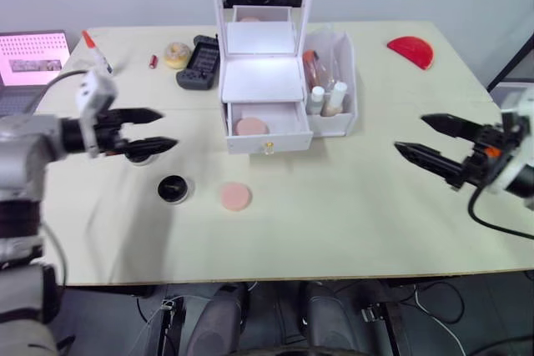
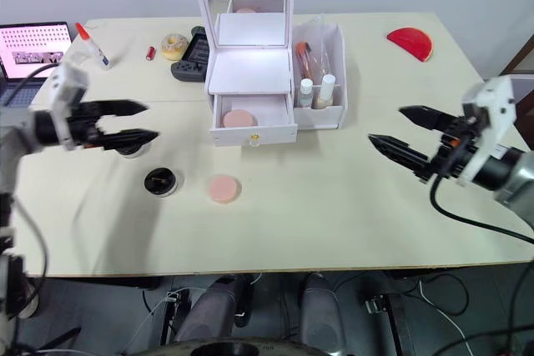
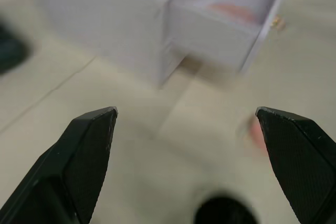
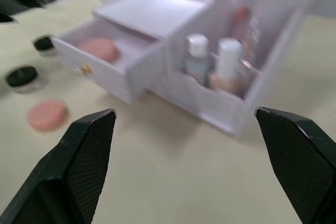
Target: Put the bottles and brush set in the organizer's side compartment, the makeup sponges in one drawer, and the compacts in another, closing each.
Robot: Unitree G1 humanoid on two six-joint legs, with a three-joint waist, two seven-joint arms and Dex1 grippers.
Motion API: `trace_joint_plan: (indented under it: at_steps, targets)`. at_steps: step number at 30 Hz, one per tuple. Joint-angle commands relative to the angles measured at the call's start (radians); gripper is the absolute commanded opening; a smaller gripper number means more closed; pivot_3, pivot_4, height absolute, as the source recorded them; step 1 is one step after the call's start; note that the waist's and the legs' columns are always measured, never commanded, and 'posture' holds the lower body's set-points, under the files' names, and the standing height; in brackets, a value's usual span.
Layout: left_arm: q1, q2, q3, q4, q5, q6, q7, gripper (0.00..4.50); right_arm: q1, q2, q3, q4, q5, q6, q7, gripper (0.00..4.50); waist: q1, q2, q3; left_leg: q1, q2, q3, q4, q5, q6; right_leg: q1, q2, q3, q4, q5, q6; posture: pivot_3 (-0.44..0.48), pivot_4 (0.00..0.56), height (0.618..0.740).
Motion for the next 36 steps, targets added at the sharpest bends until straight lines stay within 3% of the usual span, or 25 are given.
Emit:
trace_joint_plan:
  at_steps: [1, 4, 7, 12, 26, 30, 36]
  targets:
    - [0.142, 0.074, 0.167, 0.027, 0.014, -0.077, 0.053, 4.45, 0.084, -0.008, -0.112, 0.053, -0.072, -0.087, 0.092, 4.50, 0.005, 0.000, 0.000, 0.000, 0.000, 0.000, 0.000, 0.000, 0.000, 0.000, 0.000, 0.000, 0.000, 0.000, 0.000, 0.000, 0.150, 0.737]
    - [0.291, 0.119, 0.262, 0.099, 0.029, -0.151, 0.061, 4.45, 0.145, 0.014, -0.186, 0.116, -0.106, -0.149, 0.138, 4.50, 0.007, 0.001, 0.000, 0.000, 0.000, 0.001, -0.001, 0.000, -0.001, 0.000, 0.000, 0.000, -0.002, -0.002, -0.004, 0.000, 0.150, 0.737]
    - [0.356, 0.137, 0.306, 0.161, 0.036, -0.219, 0.073, 4.45, 0.198, 0.032, -0.226, 0.170, -0.131, -0.190, 0.182, 4.50, 0.012, 0.000, 0.000, 0.000, 0.000, 0.000, -0.001, -0.002, -0.003, 0.001, -0.001, 0.000, -0.004, -0.003, -0.004, 0.000, 0.150, 0.737]
    - [0.352, 0.150, 0.320, 0.209, 0.020, -0.258, 0.075, 4.45, 0.268, 0.050, -0.255, 0.182, -0.149, -0.222, 0.224, 4.50, 0.020, 0.001, -0.001, 0.000, 0.000, 0.001, -0.001, -0.002, -0.004, 0.001, -0.004, 0.000, -0.004, -0.004, -0.002, 0.000, 0.150, 0.737]
    - [0.357, 0.148, 0.310, 0.157, -0.026, -0.234, 0.067, 4.45, 0.239, 0.049, -0.241, 0.175, -0.137, -0.204, 0.194, 4.50, 0.005, 0.001, -0.001, 0.001, 0.000, 0.003, -0.006, -0.002, -0.004, -0.002, -0.004, 0.000, -0.005, -0.002, -0.004, 0.000, 0.150, 0.737]
    - [0.372, 0.119, 0.287, 0.045, -0.063, -0.184, 0.065, 4.45, 0.204, 0.027, -0.218, 0.111, -0.101, -0.152, 0.179, 4.50, 0.006, 0.001, -0.001, 0.001, 0.000, 0.003, -0.006, -0.002, -0.004, -0.002, -0.004, 0.000, -0.005, -0.002, -0.004, 0.000, 0.150, 0.737]
    - [0.418, -0.007, 0.190, -0.346, -0.161, -0.039, 0.153, 4.45, 0.066, -0.030, -0.104, -0.056, 0.063, -0.010, 0.153, 4.50, 0.004, 0.002, -0.001, 0.001, 0.000, 0.003, -0.006, -0.002, -0.004, -0.002, -0.004, 0.001, -0.004, -0.002, -0.006, 0.000, 0.150, 0.737]
